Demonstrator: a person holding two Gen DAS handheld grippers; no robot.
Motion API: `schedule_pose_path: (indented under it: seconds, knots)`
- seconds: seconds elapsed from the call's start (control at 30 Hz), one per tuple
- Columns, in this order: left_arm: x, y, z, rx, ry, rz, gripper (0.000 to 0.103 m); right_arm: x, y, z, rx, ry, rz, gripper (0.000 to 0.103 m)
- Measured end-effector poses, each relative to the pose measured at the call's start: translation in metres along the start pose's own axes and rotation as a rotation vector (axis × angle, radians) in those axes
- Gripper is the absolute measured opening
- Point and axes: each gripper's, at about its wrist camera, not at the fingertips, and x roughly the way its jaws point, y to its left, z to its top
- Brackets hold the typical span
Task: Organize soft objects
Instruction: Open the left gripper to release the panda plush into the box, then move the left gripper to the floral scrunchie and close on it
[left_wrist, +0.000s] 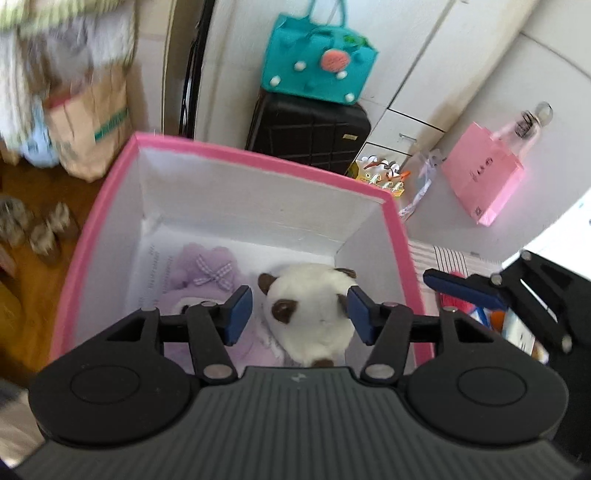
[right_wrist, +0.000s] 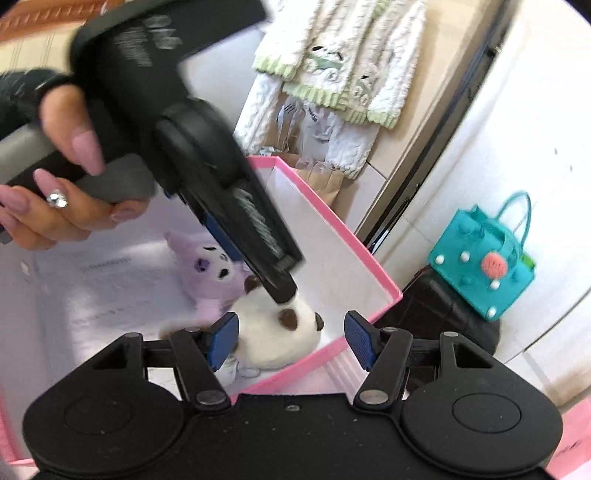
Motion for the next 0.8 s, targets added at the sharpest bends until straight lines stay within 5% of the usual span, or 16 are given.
schedule_pose_path:
  seconds: [0.17,0.43,0.8]
  knots:
    - [-0.045,-0.02,-0.015,0.122,-0.048,0.07,0.057,-0.034,-0.01,-0.019,0.194,-0.032,0.079,0.067]
    - [-0.1,-0.054,-0.037,0.232,-0.089,0.079,0.058,-0.088,-0.016,-0.046,0.401,-0.073,0.149,0.067]
    - [-0.155,-0.096,-0.092,0.308,-0.261,-0.025,0.064,-0.161,-0.033,-0.082,0.516,-0.111,0.098,0.067]
